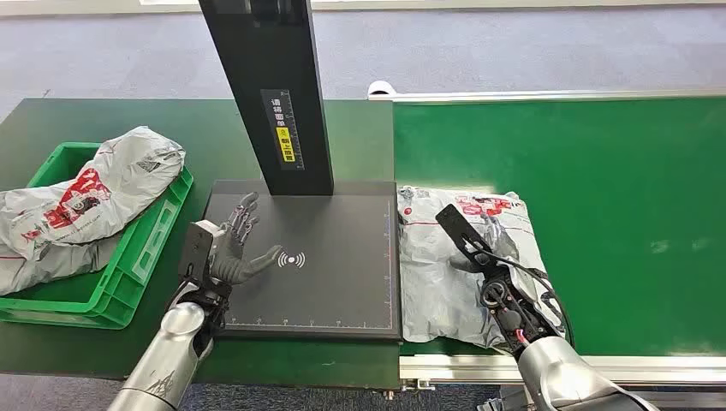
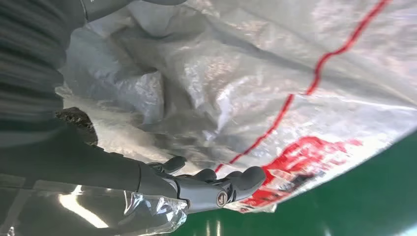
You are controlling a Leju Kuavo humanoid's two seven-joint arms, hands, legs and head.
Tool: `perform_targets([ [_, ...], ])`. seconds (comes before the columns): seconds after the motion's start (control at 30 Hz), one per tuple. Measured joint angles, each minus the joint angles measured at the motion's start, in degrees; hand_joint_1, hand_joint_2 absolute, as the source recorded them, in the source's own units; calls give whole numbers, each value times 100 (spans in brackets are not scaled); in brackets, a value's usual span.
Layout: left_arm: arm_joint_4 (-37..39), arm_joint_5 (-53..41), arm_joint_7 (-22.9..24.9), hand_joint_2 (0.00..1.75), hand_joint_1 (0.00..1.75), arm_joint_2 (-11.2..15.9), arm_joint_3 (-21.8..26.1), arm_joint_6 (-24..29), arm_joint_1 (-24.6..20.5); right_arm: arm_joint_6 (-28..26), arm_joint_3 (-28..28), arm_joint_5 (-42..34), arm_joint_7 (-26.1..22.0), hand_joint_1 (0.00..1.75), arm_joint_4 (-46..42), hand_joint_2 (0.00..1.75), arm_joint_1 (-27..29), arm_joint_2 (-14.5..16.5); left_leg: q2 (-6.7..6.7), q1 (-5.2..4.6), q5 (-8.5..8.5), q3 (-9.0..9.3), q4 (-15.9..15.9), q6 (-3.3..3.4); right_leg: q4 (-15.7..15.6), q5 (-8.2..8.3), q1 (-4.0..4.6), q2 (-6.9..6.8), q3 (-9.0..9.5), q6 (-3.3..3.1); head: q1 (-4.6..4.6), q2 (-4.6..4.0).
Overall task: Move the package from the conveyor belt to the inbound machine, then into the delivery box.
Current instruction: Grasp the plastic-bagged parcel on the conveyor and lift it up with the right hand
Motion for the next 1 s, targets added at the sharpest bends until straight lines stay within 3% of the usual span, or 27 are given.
perform_targets([
  [0.17,86,-23,12,175,0,-27,-3,-11,-131,691,27,350,245,0,123,175,-55,-4,0,0,0,2,0,0,0,0,0,0,2,0,1,0],
  [0.3,222,-17,-11,175,0,-37,-4,-17,-241,1225,74,641,327,167,209,175,-82,-7,0,-1,0,3,1,0,0,1,-1,0,3,1,1,0],
  [0.33,245,-13,-21,175,0,-37,-4,-15,-251,1289,82,695,348,173,230,175,-95,-7,0,-1,0,3,1,0,0,1,-1,0,4,1,0,0],
  [0.73,284,63,-26,175,0,-31,-4,30,-266,1699,81,930,133,175,325,175,-268,-20,-1,-1,1,5,1,0,0,1,-1,0,6,1,0,0],
  [1.0,282,92,5,175,0,-21,0,43,-220,1292,-168,775,-344,175,329,175,-253,-20,-2,-1,0,3,1,0,0,0,-1,0,5,1,-1,0],
])
